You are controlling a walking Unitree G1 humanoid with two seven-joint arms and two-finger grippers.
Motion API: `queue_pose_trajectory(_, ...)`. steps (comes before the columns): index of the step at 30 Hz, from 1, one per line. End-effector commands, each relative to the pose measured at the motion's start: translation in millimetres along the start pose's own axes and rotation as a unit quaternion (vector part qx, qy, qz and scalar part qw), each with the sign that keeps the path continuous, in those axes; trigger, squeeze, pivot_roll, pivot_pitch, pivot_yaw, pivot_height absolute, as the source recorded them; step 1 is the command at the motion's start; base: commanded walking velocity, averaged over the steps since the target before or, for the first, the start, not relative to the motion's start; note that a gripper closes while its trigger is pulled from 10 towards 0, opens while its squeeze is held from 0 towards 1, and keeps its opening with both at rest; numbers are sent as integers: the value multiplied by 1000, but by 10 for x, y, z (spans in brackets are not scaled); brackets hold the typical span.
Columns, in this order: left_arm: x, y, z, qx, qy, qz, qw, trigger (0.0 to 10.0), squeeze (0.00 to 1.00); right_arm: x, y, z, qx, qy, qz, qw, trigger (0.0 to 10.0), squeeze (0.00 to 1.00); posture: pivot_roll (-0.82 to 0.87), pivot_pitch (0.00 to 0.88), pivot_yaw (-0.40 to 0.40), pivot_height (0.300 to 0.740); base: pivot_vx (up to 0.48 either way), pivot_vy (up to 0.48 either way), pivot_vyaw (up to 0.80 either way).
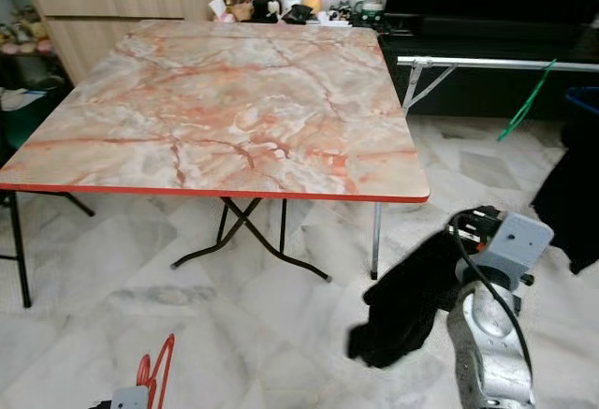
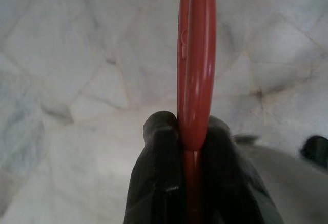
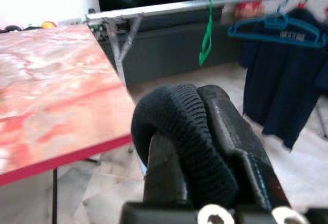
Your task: Hang hanger
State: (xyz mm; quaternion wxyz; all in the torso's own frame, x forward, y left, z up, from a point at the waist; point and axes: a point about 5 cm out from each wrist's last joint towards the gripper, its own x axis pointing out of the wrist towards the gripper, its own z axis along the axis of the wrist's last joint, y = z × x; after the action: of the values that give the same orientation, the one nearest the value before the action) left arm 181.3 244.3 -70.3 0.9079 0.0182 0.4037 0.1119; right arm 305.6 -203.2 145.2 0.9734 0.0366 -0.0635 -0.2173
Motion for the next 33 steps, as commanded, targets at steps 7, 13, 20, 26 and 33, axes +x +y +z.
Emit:
queue_pose_trajectory(7,-52,74,-179,2,29,-1,1000,10000,0,16,92,111,9,-24,14,1000,10000,0,15,158,-49,740,0,0,0)
queue_pose_trajectory(13,-52,55,-167,-5,22,-10,1000,10000,0,42,97,147,5,-32,17,999,10000,0,16,159,-47,740,0,0,0)
queue_pose_trajectory(20,-50,17,-169,-8,22,-17,1000,10000,0,79,114,178,28,-33,16,999,10000,0,16,157,-41,740,166,0,0)
queue_pose_trajectory(26,-56,-1,-186,-8,23,-23,999,10000,0,87,164,153,30,-20,38,999,10000,0,23,160,-39,740,381,0,0)
queue_pose_trajectory(33,-60,-30,-200,-5,24,-30,999,10000,0,95,290,264,36,-45,86,995,10000,0,22,156,-35,740,414,0,343)
